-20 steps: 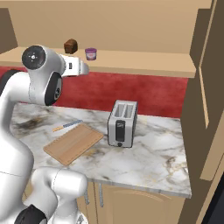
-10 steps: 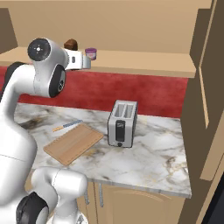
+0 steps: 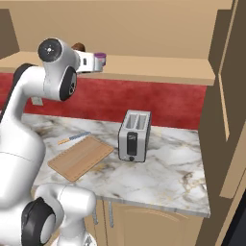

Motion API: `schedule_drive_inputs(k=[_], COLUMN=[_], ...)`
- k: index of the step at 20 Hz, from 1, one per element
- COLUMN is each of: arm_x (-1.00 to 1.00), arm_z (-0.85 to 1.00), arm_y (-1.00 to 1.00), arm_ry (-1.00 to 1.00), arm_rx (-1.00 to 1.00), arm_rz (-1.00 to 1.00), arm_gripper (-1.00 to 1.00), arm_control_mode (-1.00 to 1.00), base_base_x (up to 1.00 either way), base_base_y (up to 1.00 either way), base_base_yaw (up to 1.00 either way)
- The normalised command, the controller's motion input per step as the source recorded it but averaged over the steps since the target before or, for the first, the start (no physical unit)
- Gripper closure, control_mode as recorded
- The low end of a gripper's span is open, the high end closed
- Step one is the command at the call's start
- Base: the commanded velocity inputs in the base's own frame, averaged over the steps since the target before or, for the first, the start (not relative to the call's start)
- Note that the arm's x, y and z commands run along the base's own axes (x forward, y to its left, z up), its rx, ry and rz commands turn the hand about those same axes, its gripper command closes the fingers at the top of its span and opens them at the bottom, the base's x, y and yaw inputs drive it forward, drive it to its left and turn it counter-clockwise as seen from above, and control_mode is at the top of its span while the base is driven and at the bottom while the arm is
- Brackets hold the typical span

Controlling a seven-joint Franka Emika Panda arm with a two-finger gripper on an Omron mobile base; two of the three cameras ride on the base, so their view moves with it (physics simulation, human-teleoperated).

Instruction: Pick the bread, place it on the cutting board, pick the jam, place it on the counter, and close the cabinet.

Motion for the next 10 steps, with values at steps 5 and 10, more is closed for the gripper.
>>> schedule_drive_inputs(k=[5,10], arm_x=[0.33,0.28], arm_z=[0.00,0.00], arm_y=[0.00,0.00], arm_ry=[0.00,0.00], arm_rx=[0.00,0.00], arm_rz=[0.00,0.00], arm_gripper=[-1.00,-1.00], arm_control_mode=[-1.00,-1.00], base_base_x=[0.00,0.00], base_base_y=[0.00,0.00], base_base_yaw=[0.00,0.00])
